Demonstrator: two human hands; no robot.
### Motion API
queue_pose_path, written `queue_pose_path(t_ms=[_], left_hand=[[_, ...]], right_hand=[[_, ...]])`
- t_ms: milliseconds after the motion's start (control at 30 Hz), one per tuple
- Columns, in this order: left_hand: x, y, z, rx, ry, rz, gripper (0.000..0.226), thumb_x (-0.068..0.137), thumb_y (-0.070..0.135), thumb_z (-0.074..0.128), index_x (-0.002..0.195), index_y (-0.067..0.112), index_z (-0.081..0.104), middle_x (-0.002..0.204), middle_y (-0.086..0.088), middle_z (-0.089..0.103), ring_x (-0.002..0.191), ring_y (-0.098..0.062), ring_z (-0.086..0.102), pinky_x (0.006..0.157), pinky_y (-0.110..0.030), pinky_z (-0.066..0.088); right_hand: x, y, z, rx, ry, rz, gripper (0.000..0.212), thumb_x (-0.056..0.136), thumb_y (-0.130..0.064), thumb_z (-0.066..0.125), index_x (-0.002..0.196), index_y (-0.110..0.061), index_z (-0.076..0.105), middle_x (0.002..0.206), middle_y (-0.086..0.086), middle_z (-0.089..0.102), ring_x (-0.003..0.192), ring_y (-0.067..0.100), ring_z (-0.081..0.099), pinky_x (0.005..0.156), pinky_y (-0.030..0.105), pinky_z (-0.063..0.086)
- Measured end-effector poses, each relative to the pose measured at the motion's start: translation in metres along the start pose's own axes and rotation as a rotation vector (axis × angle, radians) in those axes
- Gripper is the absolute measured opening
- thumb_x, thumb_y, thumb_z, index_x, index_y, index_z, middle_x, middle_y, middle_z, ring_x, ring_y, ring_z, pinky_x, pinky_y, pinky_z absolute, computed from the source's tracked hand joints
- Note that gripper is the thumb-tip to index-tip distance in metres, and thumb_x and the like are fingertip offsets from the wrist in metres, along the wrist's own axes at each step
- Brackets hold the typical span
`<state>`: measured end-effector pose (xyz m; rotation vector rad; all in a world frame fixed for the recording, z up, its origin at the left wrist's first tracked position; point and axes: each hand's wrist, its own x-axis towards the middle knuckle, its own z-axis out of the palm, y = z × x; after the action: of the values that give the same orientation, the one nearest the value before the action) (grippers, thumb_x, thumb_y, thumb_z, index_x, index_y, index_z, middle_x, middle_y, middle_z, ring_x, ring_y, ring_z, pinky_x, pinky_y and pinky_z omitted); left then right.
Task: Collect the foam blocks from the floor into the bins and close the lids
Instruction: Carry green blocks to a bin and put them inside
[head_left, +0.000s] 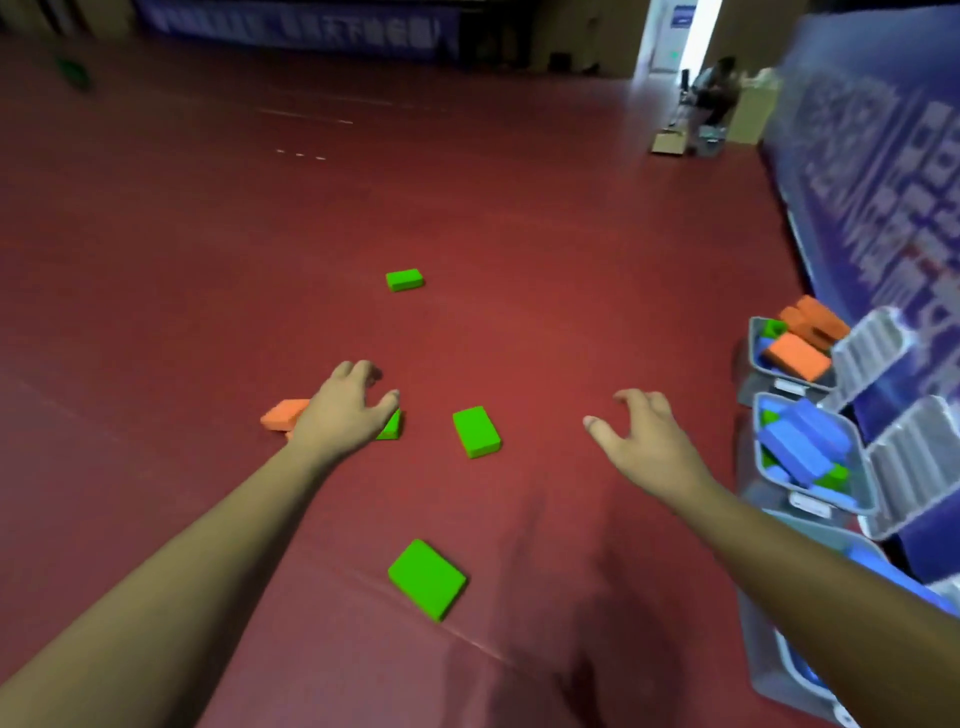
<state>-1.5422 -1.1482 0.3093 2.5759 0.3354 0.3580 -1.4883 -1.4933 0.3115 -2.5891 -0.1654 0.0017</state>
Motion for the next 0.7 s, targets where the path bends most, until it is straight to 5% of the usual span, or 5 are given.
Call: queue_pose_path(t_ms=[367,700], left_hand=[[0.127,-0.119,-0.029,-0.050,0.059,-0.153,0.036,0.091,0.034,0.062,0.116,0.009,0.060,0.113,-0.009,0.058,0.105,-0.026,0.059,0.093,-0.036,0.047],[0.225,-0.240,0.048,-0.006,-0.011,-0.375,0.033,0.091,0.033,0.062,0.114,0.009,0.059,0.112,-0.010,0.057,0.102,-0.028,0.058,0.089,-0.038,0.048]], right_hand=[[0.144,-0.105,0.091,-0.079,-0.126,-0.067,0.059,0.088,-0.056,0.060,0.132,-0.019,0.050,0.131,0.008,0.047,0.123,0.033,0.053,0.104,0.043,0.042],[0.318,-0.150,0.259,-0.164,-0.430,-0.193,0.056,0.087,-0.052,0.063,0.128,-0.015,0.052,0.127,0.012,0.047,0.117,0.036,0.056,0.099,0.044,0.044]])
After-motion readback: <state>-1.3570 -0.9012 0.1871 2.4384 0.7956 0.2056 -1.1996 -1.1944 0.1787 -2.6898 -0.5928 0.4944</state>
